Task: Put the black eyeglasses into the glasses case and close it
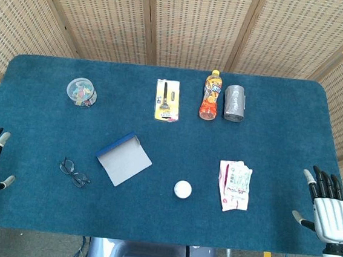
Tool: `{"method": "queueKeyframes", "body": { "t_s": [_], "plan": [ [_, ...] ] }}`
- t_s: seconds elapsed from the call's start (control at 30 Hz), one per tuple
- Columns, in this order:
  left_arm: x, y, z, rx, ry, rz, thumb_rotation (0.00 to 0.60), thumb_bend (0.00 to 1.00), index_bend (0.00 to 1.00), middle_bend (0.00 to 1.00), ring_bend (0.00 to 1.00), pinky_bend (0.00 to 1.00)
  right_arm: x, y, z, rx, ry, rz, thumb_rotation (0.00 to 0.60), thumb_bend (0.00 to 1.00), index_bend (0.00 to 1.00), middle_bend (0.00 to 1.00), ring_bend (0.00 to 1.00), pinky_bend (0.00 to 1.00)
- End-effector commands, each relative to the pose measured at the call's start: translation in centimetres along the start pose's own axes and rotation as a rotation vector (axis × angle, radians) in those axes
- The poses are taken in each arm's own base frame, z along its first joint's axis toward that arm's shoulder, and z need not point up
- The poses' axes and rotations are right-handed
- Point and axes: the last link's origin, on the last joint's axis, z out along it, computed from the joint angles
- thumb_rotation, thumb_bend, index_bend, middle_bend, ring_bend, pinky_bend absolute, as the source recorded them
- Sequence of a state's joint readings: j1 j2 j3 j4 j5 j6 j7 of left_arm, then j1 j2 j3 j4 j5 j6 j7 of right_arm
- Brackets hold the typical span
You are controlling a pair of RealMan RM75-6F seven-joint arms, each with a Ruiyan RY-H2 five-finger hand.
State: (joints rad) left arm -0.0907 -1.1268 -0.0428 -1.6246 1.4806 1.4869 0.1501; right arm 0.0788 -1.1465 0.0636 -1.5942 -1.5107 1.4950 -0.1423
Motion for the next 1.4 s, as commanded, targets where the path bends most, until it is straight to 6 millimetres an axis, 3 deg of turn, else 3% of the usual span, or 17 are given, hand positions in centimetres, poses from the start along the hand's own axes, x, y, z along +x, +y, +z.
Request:
{"method": "queueKeyframes", "body": {
  "t_s": [0.03,0.3,0.47,0.53,0.67,0.87,1.13,1.4],
  "plan": [
    [0.0,0.0,0.0,-0.001,0.004,0.006,0.6,0.04,0.0,0.0,0.0,0.0,0.0,0.0,0.0,0.0,0.001,0.0,0.6,0.0,0.0,0.0,0.0,0.0],
    [-0.4,0.0,0.3,-0.012,-0.01,0.018,0.6,0.03,0.0,0.0,0.0,0.0,0.0,0.0,0.1,0.001,0.0,0.007,0.6,0.0,0.0,0.0,0.0,0.0],
    [-1.5,0.4,2.1,-0.087,-0.063,0.013,0.6,0.03,0.0,0.0,0.0,0.0,0.0,0.0,0.0,-0.004,-0.004,0.011,0.6,0.0,0.0,0.0,0.0,0.0],
    [-2.7,0.9,3.7,-0.13,-0.11,-0.021,0.6,0.04,0.05,0.0,0.0,0.0,0.0,0.0,-0.1,-0.005,-0.005,0.015,0.6,0.0,0.0,0.0,0.0,0.0],
    [-4.6,1.1,5.8,-0.191,-0.171,-0.065,0.6,0.14,0.27,0.0,0.0,0.0,-0.1,0.1,-0.1,-0.003,-0.01,0.018,0.6,0.0,0.0,0.0,0.0,0.0],
    [-7.5,2.7,8.0,-0.278,-0.239,-0.06,0.6,0.24,0.37,0.0,0.0,0.0,-0.1,0.1,0.0,-0.001,-0.02,0.03,0.6,0.0,0.0,0.0,0.0,0.0],
    [-9.8,3.8,8.1,-0.298,-0.298,-0.02,0.6,0.25,0.39,0.0,0.0,0.0,0.0,0.1,0.0,0.002,-0.026,0.038,0.6,0.0,0.0,0.0,0.0,0.0],
    [-10.2,3.7,7.8,-0.301,-0.289,-0.015,0.6,0.26,0.39,0.0,0.0,0.0,0.0,0.1,0.0,0.005,-0.028,0.042,0.6,0.0,0.0,0.0,0.0,0.0]
  ]
}}
